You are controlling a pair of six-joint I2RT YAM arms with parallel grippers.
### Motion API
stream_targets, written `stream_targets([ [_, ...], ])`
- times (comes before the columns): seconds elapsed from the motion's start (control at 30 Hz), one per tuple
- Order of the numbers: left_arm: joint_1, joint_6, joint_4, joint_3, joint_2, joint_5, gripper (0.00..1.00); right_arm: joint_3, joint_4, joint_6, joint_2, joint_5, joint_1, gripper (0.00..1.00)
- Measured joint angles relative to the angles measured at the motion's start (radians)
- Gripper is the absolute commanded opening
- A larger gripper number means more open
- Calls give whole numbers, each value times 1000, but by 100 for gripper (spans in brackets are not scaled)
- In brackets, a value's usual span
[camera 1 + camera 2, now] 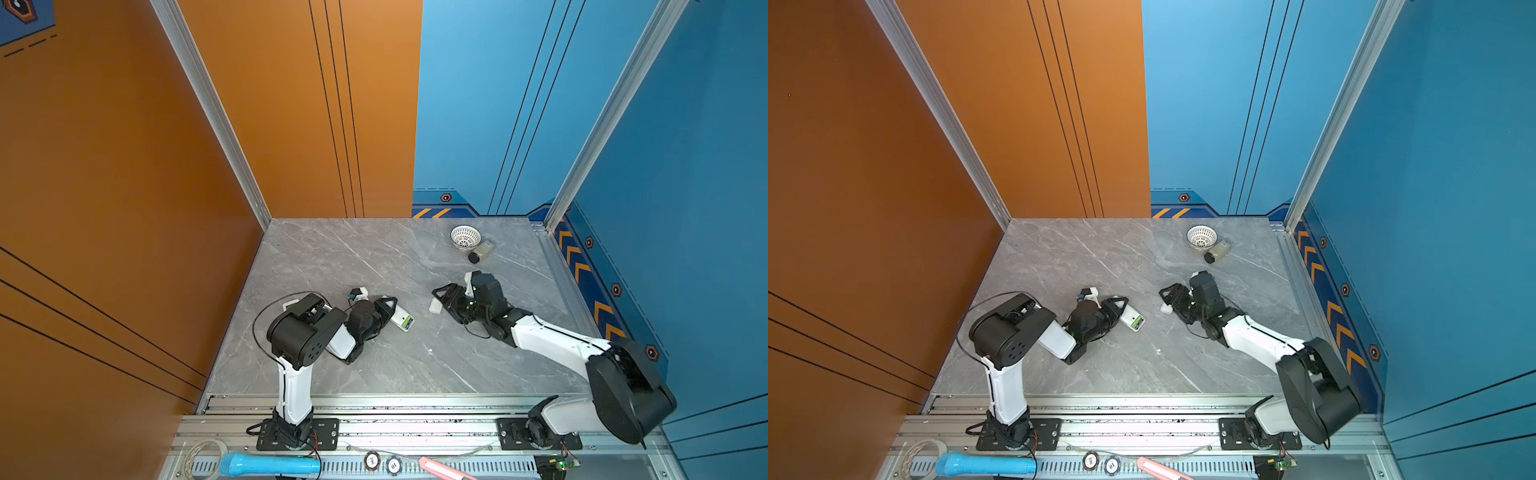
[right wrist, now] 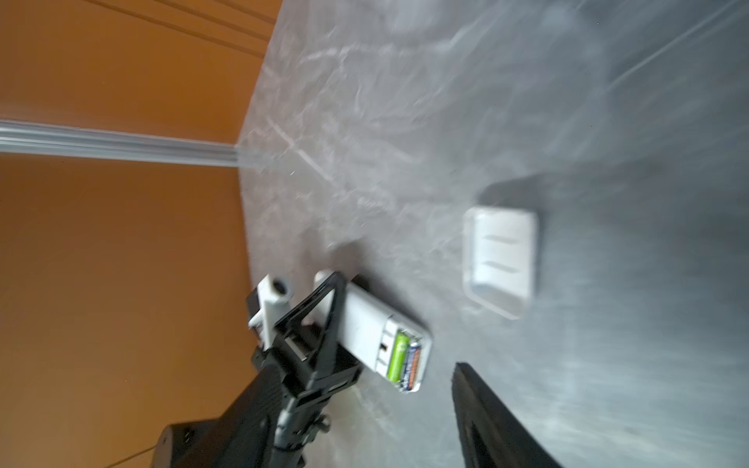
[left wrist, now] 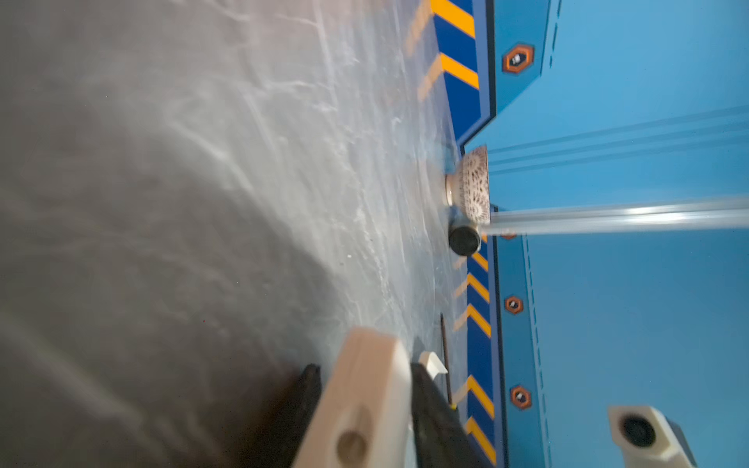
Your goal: Unload the batteries from the remote control
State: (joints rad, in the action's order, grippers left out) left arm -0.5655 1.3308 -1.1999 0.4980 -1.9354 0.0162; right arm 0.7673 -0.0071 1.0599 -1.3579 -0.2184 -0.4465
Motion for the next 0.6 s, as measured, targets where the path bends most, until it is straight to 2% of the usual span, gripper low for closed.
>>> stream_targets([
  [0.07,-18,20,6,-6,31,-39,99,63,-164,-97,28,51,60,81],
  [0.23,-72,100,146,-33,149,-132,98,140,-472,-373,5,148,181,86],
  [0.33,-90,180,440,-19,298,-150,98,153,-589,-534,-66,164,193,87],
  [0.4,-101,218,745,39,406,-159,98,166,-639,-629,-132,168,193,86],
  [0.5,-111,234,1135,146,507,-166,98,190,-676,-741,-220,175,200,84],
  [0.6,-108,233,1401,222,578,-166,98,227,-691,-835,-310,178,218,79],
])
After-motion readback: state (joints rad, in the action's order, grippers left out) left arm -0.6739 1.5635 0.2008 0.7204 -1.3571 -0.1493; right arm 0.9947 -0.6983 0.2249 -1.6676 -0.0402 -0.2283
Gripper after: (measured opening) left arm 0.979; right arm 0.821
